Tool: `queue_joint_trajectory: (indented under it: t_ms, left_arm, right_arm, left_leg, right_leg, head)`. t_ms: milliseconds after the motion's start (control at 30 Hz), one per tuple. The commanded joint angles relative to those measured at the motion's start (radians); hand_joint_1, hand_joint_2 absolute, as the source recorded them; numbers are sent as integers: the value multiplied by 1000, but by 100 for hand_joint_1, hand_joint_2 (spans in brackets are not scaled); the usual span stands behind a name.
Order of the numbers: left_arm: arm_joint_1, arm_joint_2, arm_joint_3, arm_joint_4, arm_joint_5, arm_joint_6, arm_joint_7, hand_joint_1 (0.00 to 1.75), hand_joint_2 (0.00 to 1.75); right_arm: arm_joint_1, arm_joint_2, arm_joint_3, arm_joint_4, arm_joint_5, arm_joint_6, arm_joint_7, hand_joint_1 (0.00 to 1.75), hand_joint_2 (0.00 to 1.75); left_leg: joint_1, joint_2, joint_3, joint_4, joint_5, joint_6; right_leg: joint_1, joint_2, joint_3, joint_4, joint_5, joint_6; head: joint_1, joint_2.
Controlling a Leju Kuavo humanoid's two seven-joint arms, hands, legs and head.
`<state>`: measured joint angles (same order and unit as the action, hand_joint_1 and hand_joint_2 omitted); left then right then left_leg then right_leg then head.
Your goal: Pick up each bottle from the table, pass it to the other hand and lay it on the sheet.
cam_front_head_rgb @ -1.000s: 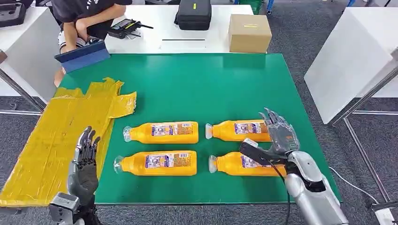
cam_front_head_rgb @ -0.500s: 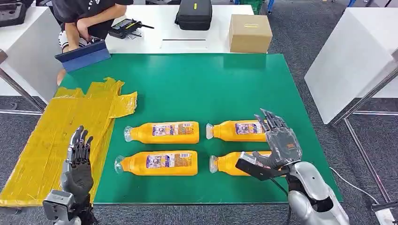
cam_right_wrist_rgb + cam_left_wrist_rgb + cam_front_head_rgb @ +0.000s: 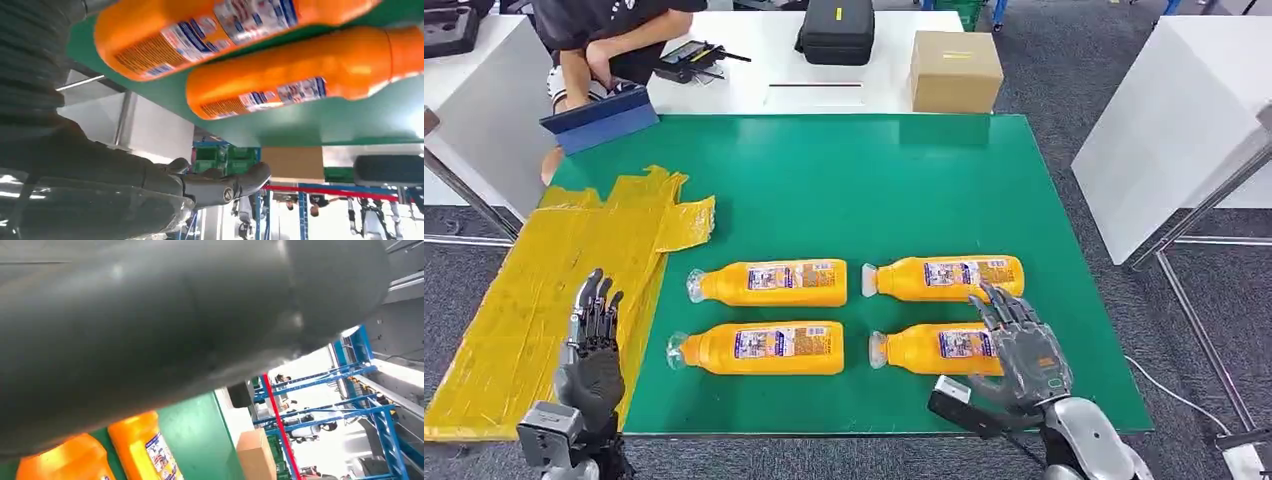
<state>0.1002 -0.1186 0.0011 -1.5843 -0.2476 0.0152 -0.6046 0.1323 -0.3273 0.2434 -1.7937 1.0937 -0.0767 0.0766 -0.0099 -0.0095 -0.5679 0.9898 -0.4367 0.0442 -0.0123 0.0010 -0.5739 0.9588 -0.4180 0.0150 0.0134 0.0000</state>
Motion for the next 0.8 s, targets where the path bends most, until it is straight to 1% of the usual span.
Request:
queue_joint_trajectory:
  t_ms: [33, 100, 133, 233, 367, 433, 533, 733, 800]
  left_arm:
    - [-46, -10, 15, 78, -5, -8, -14, 0, 0]
    - [-49, -10, 15, 80, -5, -8, -13, 0, 0]
    - [-49, -9, 15, 80, -6, -8, -13, 0, 0]
    - [-61, -10, 12, 90, -12, -12, -9, 0, 0]
    - [-79, -7, 2, 120, -16, -16, -8, 0, 0]
    - [-81, -6, 0, 126, -15, -16, -8, 0, 0]
    - [-88, -3, -4, 138, -14, -15, -8, 0, 0]
    - [-98, 3, -8, 141, -15, -12, -8, 0, 0]
    - [-98, 2, -11, 139, -14, -12, -6, 0, 0]
  right_arm:
    - [75, -1, -44, -44, 19, 9, 30, 0, 175]
    - [75, -3, -48, -44, 19, 8, 30, 0, 175]
    - [72, -2, -50, -41, 17, 12, 33, 0, 175]
    - [93, -17, -74, -44, 19, 12, 46, 0, 175]
    - [107, 10, -100, -23, 21, 18, 52, 0, 175]
    - [107, 15, -103, -11, 11, 26, 50, 0, 175]
    - [105, 14, -112, 15, -6, 38, 43, 0, 175]
    - [75, 15, -103, 60, -22, 69, 30, 0, 175]
    - [49, 22, -92, 102, -23, 77, 28, 0, 175]
  left_leg:
    - [0, -2, 3, -1, -1, -3]
    - [0, -1, 1, -1, 0, -2]
    - [0, -1, 2, 0, -1, -3]
    - [0, -1, 1, -1, 0, -2]
    - [0, -2, 2, -1, 0, -2]
    - [1, -1, 4, -1, -1, -4]
    - [1, -1, 3, -1, -1, -3]
    - [1, 1, 3, -1, 0, -3]
    - [1, 1, 4, -1, -1, -4]
  right_leg:
    - [0, -2, 3, -1, -1, -1]
    - [0, -1, 1, 0, -1, -1]
    - [0, -1, 3, 0, -1, -1]
    - [0, -1, 2, -1, -1, -1]
    - [0, -2, 2, -1, -1, -1]
    - [1, -2, 5, -1, -1, -2]
    - [0, -1, 4, -2, -1, -1]
    - [1, 0, 3, -2, 0, -1]
    - [1, 0, 4, -2, 0, -1]
  head:
    - [0, 0]
    - [0, 0]
    - [0, 0]
    - [0, 0]
    - [0, 0]
    - [0, 0]
    - [0, 0]
    - [0, 0]
    - [0, 0]
